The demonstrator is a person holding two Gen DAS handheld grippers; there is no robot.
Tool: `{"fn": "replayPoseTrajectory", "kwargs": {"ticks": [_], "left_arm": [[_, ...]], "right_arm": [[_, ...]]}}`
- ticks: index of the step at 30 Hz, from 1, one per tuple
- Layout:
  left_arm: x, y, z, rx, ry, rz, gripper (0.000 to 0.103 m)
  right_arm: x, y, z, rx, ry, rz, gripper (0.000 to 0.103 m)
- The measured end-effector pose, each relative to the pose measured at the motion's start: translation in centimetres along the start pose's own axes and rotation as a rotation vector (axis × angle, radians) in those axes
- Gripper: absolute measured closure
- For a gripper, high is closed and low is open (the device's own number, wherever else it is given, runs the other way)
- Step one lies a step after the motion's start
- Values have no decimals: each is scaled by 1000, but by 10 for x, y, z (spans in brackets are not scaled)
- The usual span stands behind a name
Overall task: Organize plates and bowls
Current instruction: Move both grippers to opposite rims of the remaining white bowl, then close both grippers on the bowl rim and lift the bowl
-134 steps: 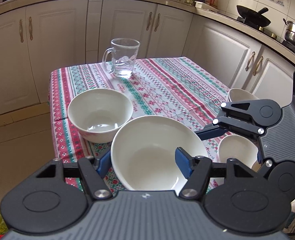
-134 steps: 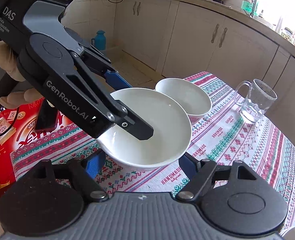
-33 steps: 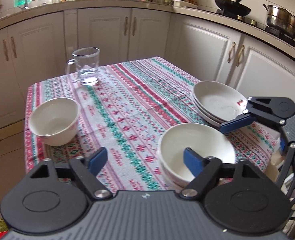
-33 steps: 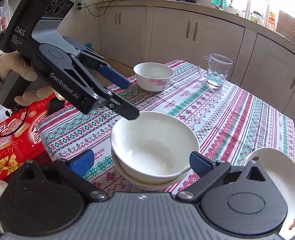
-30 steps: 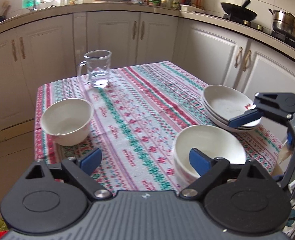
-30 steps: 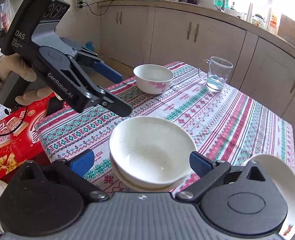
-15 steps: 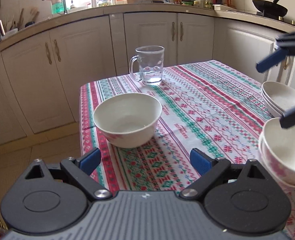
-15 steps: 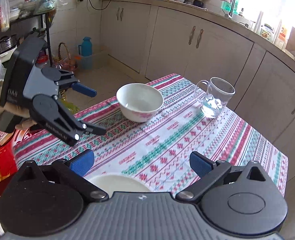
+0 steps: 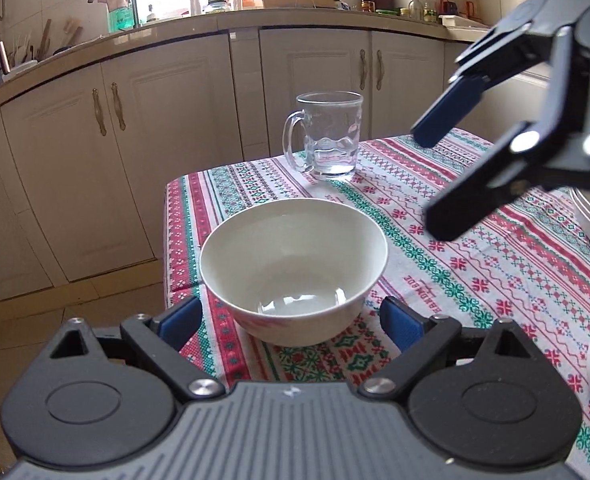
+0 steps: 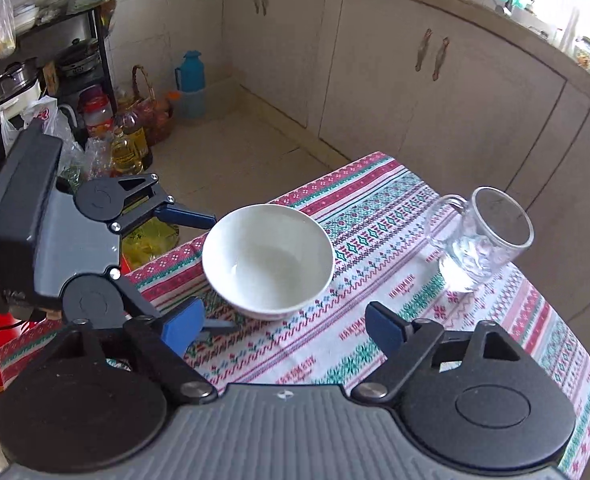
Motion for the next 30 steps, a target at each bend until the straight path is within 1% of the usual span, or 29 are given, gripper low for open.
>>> {"fn": "replayPoseTrajectory", "kwargs": {"ticks": [2, 8, 12, 13, 19, 22, 24, 30], "left_arm": [[-1, -1, 3, 9, -6, 1, 8], [-3, -4, 8, -1, -19, 22, 9], [-3, -3, 10, 6, -21, 13, 10], [-3, -3, 11, 5, -21, 12, 10], [-3, -2, 12, 8, -22, 14, 10], [-4, -1, 12, 12, -24, 7, 11], [-4, 0, 12, 15, -22, 7, 11], [-5, -2, 12, 17, -16, 14, 11]], "right_arm": [[-5, -5, 15, -5, 16, 6, 17], [-13, -20, 52, -15, 40, 42, 25], [-15, -28, 70, -16, 56, 71, 34], [-15, -30, 74, -17, 58, 75, 35], [-19, -28, 88, -40, 61, 84, 40], [-21, -25, 92, -59, 59, 82, 41], [-21, -23, 93, -79, 61, 88, 46], [-22, -22, 94, -75, 57, 102, 46]]}}
Point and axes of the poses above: each gripper's, at about its wrist camera, not at the fingertips, and z roughly the way its jaws point, y to its left, x to its underside, the point moved 9 cm from there along z, roughly the way its jaws point, and after that the axes turned 3 degrees about -y, right-handed, at the moved point
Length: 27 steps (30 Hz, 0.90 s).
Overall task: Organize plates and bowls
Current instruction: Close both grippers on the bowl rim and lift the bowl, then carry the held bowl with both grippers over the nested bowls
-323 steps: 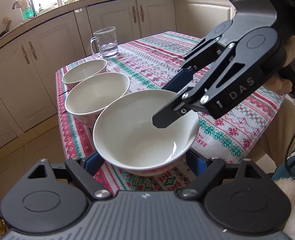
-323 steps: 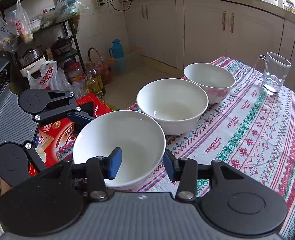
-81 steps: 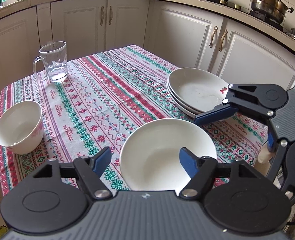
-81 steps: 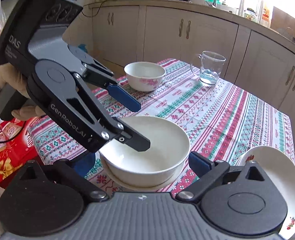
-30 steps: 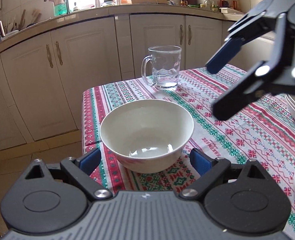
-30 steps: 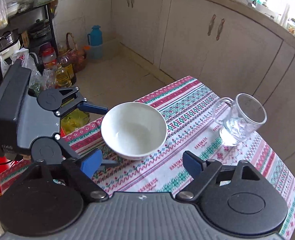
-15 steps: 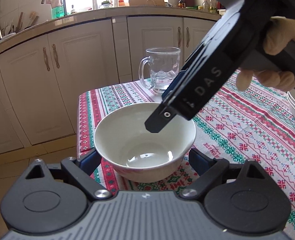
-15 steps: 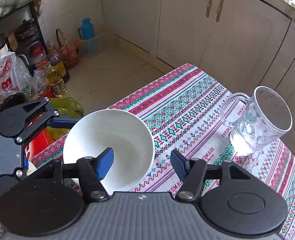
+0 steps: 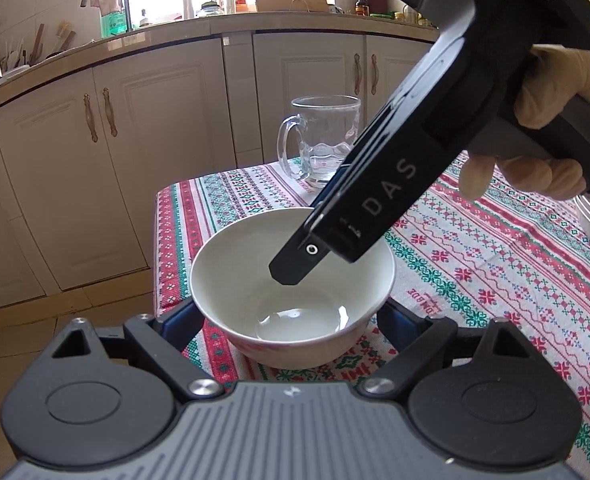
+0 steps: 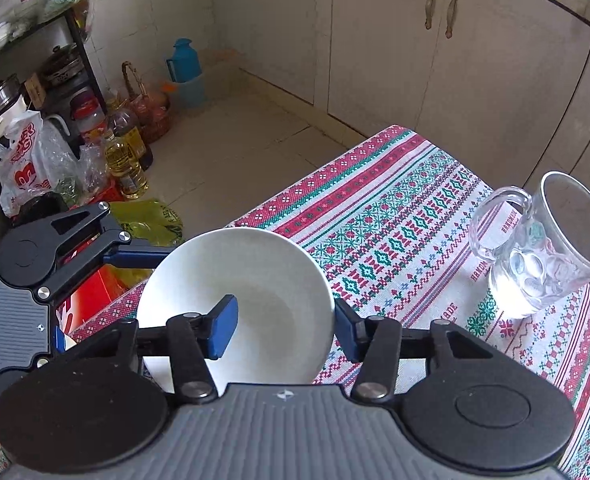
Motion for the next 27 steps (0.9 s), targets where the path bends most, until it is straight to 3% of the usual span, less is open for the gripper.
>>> {"fn": "replayPoseTrajectory", "kwargs": {"ticks": [11, 27], "left_arm": [[-8, -17, -18, 32, 19, 20, 11], [-26, -67, -80, 118, 28, 75, 11]], "right_arm": [[10, 3, -24, -5, -13, 11, 46], [46, 31, -109, 3, -52, 34, 45]]}}
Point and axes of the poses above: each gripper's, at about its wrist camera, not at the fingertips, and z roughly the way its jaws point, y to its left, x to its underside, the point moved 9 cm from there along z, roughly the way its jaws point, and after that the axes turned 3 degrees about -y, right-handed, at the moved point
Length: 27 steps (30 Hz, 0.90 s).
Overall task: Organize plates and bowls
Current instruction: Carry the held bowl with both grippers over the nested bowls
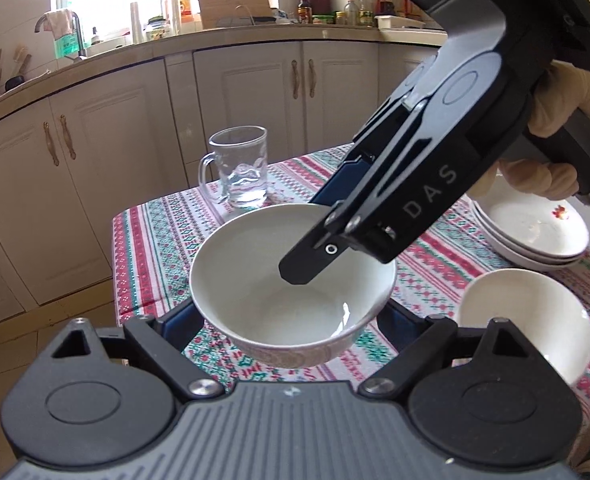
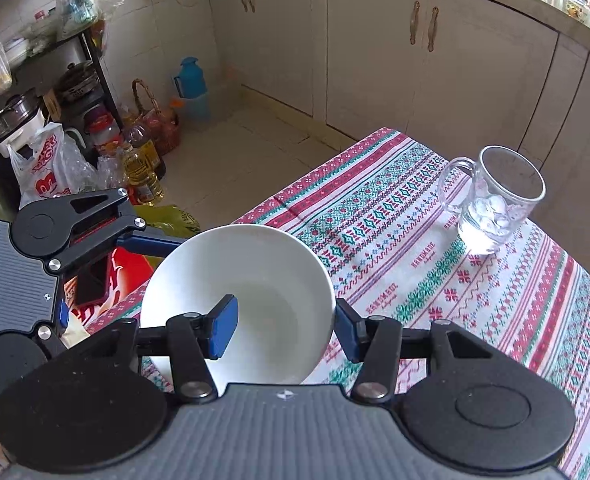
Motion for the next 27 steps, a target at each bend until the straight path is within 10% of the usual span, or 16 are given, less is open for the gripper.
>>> {"fn": "replayPoseTrajectory", "kwargs": {"ticks": [27], "left_arm": [[-3, -103, -36, 170, 1, 78, 11]], "right_arm": [[93, 21, -108, 78, -73, 72, 44]]}}
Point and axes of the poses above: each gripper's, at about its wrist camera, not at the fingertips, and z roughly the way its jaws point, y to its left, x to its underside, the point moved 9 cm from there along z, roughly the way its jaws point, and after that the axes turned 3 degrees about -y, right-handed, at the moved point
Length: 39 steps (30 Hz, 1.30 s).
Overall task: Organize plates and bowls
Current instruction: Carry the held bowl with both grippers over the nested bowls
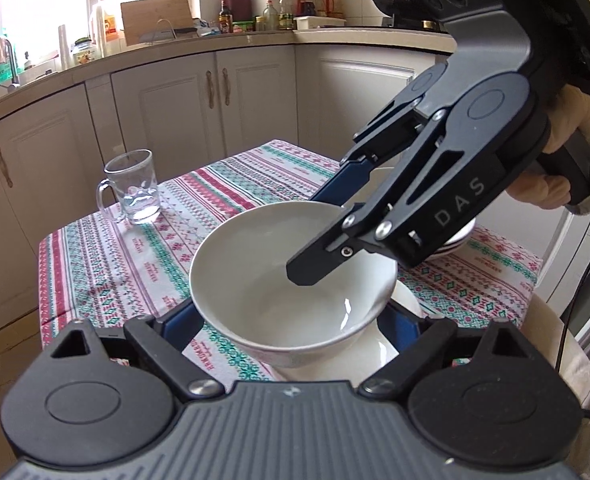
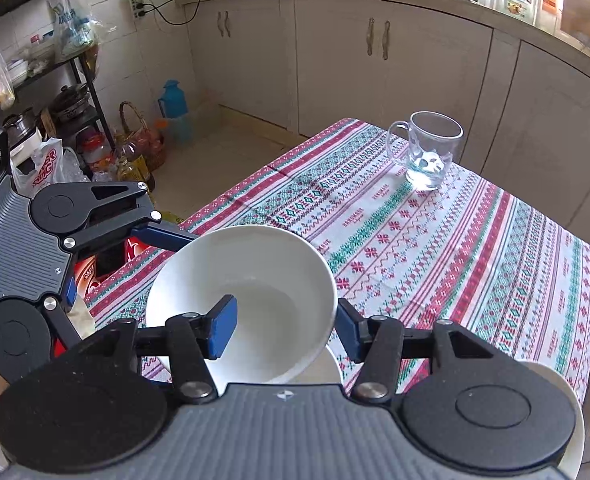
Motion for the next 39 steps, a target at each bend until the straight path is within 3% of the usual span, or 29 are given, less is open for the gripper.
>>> {"fn": "replayPoseTrajectory", "kwargs": {"ticks": [13, 39], "left_arm": [[10, -14, 11, 38, 41, -14, 11], [13, -15, 23, 91, 94, -57, 11]], "right_arm": [[26, -6, 1, 8, 21, 36, 43], [38, -12, 5, 17, 28, 59, 43]]}}
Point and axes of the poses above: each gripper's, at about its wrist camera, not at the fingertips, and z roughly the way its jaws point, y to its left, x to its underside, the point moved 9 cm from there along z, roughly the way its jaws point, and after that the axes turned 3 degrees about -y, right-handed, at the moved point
